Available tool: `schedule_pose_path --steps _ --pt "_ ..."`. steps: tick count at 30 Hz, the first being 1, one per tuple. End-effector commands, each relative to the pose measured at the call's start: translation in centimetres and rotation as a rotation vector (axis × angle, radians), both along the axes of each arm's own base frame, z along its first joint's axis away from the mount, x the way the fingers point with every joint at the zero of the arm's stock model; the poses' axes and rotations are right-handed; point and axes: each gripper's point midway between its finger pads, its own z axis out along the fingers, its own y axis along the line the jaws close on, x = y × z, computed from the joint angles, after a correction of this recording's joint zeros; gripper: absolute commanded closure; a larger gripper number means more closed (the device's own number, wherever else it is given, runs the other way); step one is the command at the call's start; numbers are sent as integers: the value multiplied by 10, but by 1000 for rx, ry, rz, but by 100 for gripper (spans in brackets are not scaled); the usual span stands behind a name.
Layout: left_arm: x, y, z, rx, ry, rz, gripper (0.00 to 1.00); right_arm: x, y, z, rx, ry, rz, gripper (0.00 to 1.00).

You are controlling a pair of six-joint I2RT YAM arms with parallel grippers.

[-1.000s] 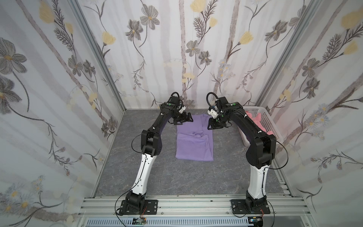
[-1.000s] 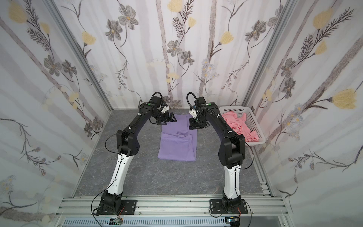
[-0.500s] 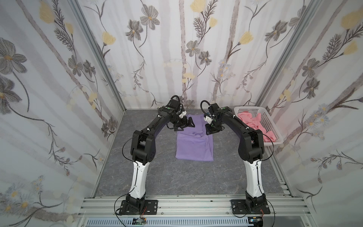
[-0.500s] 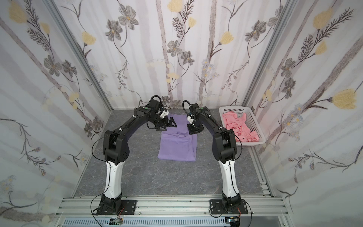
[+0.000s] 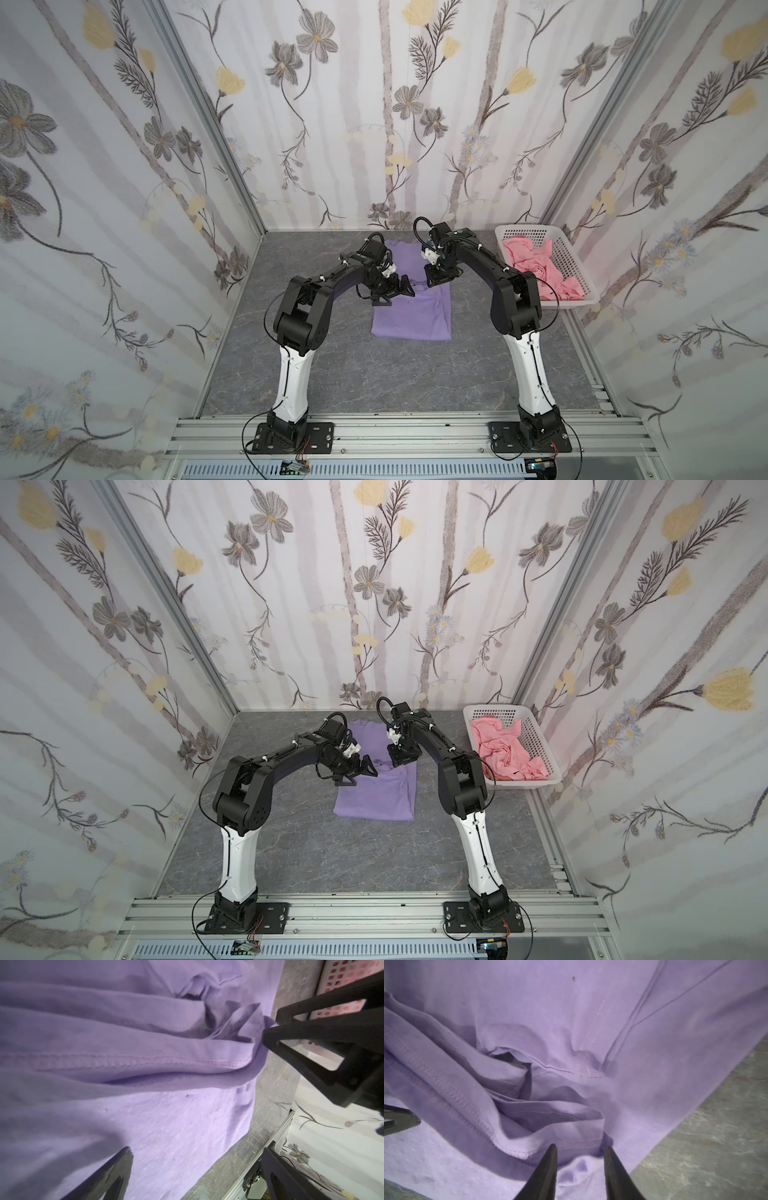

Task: Fold and stack t-shirts
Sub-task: Smooth out the T-shirt at the center of the board.

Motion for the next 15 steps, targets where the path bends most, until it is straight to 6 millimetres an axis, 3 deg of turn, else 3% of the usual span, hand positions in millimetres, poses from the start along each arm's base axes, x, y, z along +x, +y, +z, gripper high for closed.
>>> schedule_pose_path --steps 1,11,13,15 --pt "6 0 -3 5 -26 1 0 -7 3 -3 25 35 8 63" --pt "8 0 -9 18 -19 -6 0 -19 -9 -13 -29 66 29 62" --pt "8 -1 -8 16 -24 -8 0 -19 -9 -15 -28 72 29 65" --pt "10 -2 -8 15 -25 -8 0 -19 -8 -17 -23 78 28 79"
